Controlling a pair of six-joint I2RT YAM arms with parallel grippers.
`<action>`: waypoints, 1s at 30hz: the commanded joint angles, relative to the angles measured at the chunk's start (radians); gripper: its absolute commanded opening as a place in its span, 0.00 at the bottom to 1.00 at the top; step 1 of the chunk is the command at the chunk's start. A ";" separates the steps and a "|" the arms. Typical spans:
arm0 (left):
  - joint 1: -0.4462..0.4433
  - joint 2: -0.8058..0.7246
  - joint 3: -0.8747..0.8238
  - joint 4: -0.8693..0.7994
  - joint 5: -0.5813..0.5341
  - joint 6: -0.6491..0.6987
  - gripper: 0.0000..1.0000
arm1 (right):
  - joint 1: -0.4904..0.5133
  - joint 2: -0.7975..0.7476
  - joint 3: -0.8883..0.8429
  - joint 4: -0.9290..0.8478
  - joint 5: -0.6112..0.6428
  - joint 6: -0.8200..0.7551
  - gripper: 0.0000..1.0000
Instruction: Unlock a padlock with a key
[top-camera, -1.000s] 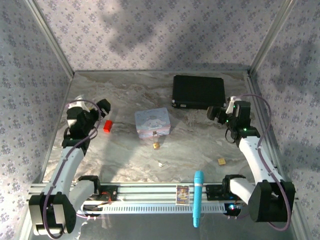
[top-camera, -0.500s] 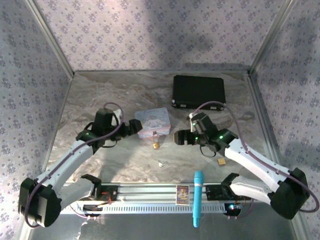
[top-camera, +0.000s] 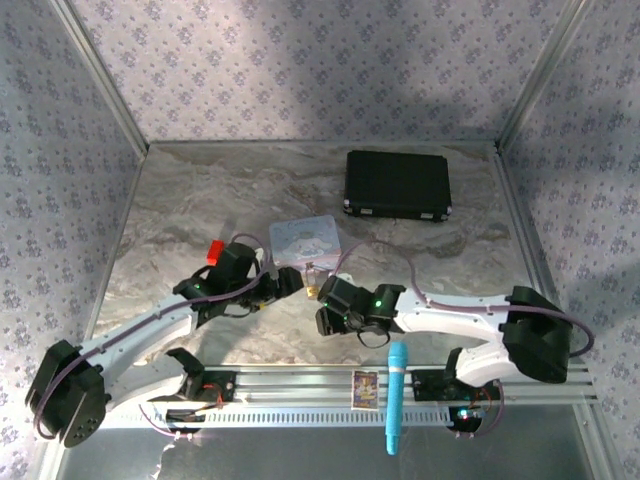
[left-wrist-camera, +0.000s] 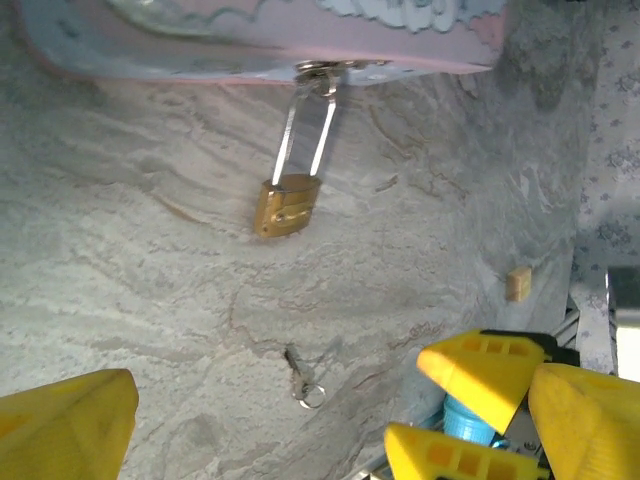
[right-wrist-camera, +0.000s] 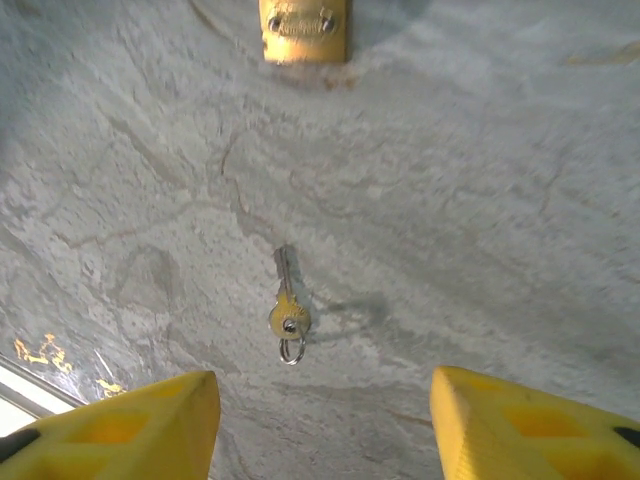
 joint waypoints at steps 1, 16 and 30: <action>-0.005 -0.039 -0.049 0.068 -0.051 -0.091 1.00 | 0.017 0.046 0.014 0.032 0.026 0.066 0.50; -0.008 -0.081 -0.076 0.044 -0.104 -0.104 1.00 | 0.047 0.222 0.070 0.053 -0.036 0.077 0.31; -0.008 -0.054 -0.088 0.064 -0.127 -0.102 1.00 | 0.076 0.315 0.123 -0.033 0.002 0.122 0.16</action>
